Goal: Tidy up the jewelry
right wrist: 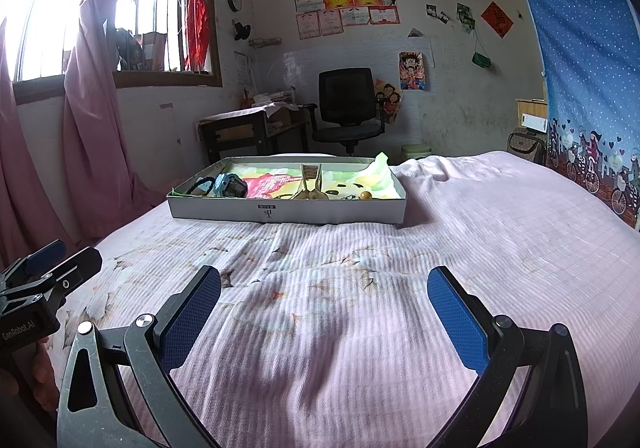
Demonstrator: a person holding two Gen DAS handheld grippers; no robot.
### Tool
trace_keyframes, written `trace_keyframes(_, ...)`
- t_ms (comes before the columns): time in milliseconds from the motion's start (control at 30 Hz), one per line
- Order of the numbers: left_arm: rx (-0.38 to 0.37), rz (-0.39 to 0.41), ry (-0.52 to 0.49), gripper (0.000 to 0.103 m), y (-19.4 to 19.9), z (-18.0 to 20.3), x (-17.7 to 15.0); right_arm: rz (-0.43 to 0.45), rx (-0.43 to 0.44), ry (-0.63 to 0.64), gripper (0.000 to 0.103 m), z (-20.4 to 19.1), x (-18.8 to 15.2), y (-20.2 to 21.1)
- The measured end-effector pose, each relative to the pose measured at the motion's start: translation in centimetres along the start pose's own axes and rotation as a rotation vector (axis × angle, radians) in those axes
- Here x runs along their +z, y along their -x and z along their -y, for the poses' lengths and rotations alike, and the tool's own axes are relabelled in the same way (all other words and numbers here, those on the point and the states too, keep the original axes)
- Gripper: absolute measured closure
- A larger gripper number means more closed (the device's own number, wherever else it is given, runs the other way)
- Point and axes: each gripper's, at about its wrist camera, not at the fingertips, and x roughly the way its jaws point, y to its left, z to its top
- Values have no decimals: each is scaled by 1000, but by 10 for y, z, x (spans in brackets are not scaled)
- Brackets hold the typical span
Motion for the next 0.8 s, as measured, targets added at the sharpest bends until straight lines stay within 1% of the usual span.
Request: trace_keyframes(800,-2,-2,1,1,0,4,1,-3,0,0,1,-1,-1,-1)
